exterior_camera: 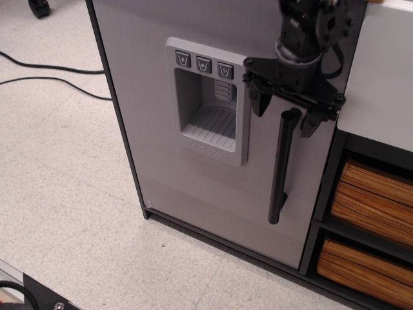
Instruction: Open fridge
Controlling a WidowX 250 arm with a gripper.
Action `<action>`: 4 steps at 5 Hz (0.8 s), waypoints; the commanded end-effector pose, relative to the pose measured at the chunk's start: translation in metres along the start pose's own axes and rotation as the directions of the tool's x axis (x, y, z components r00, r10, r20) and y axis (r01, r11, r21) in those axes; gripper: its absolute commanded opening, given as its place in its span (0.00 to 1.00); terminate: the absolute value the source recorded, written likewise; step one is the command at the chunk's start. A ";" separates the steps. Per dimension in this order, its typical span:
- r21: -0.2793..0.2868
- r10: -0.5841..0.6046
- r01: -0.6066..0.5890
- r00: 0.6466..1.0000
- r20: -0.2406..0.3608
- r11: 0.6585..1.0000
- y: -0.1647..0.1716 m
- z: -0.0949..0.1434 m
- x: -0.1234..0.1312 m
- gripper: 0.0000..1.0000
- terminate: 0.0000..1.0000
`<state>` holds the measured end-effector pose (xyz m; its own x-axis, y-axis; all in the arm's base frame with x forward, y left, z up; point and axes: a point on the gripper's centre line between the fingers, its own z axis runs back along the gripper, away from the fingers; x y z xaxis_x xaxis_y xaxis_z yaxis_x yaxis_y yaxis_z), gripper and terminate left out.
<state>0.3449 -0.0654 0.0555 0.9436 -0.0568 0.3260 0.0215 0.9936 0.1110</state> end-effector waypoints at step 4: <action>-0.004 0.060 -0.060 0.992 0.113 0.998 0.012 0.001 -0.007 0.00 0.00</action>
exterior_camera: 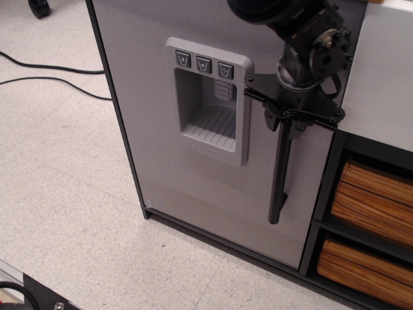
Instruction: Open fridge
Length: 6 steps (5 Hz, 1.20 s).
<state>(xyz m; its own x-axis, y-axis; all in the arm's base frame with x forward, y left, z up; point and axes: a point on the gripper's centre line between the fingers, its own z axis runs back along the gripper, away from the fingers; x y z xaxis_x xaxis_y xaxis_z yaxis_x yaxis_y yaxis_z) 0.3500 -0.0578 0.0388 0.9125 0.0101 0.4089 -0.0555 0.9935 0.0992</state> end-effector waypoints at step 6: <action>-0.045 -0.085 0.078 0.980 -0.178 0.996 0.030 0.040 -0.115 1.00 0.00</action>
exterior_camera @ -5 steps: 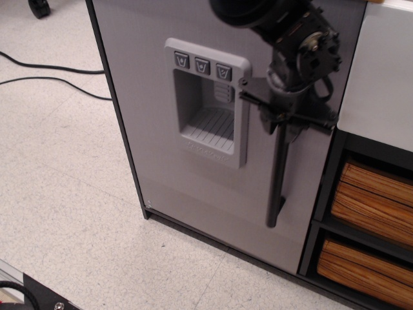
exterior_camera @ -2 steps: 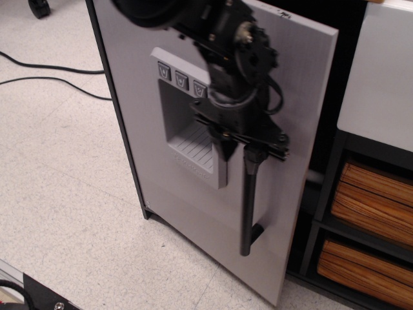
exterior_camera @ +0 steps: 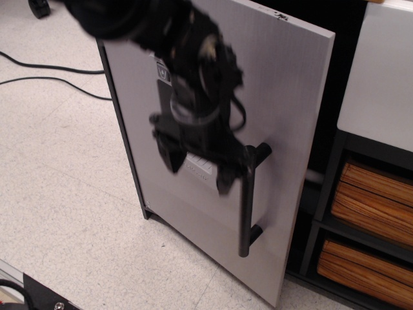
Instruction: Open fridge
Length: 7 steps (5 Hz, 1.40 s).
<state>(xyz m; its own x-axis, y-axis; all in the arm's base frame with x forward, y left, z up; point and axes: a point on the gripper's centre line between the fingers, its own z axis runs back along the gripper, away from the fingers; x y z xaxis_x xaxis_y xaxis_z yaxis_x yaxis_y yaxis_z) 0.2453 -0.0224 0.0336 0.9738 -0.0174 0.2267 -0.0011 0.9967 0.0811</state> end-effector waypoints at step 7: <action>-0.102 -0.063 0.069 0.996 0.066 0.992 -0.147 -0.025 0.067 1.00 0.00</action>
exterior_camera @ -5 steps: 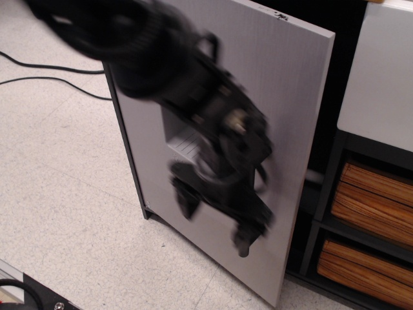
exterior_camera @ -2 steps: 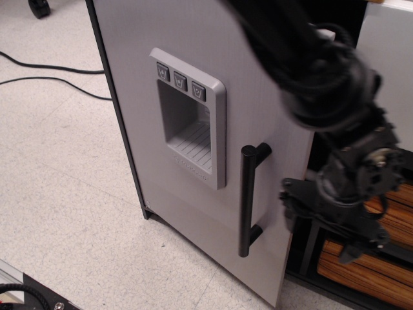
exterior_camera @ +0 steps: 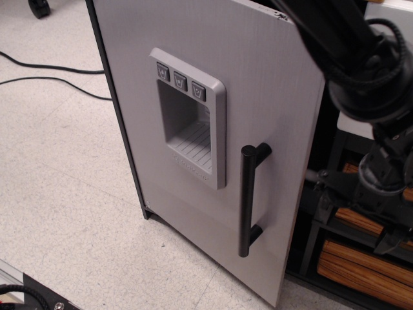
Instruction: Open fridge
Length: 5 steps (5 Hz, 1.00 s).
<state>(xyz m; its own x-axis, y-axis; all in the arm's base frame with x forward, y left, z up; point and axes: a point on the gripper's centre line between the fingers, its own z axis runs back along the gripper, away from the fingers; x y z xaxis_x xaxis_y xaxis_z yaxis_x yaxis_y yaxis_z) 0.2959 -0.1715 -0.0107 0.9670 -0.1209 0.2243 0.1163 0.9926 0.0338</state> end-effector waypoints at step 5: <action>0.037 0.176 -0.179 0.982 0.072 0.983 0.083 0.040 0.032 1.00 0.00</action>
<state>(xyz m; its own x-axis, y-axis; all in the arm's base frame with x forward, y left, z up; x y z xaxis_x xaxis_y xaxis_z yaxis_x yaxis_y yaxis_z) 0.3202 -0.0902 0.0126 0.9700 0.0631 0.2346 -0.0765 0.9959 0.0485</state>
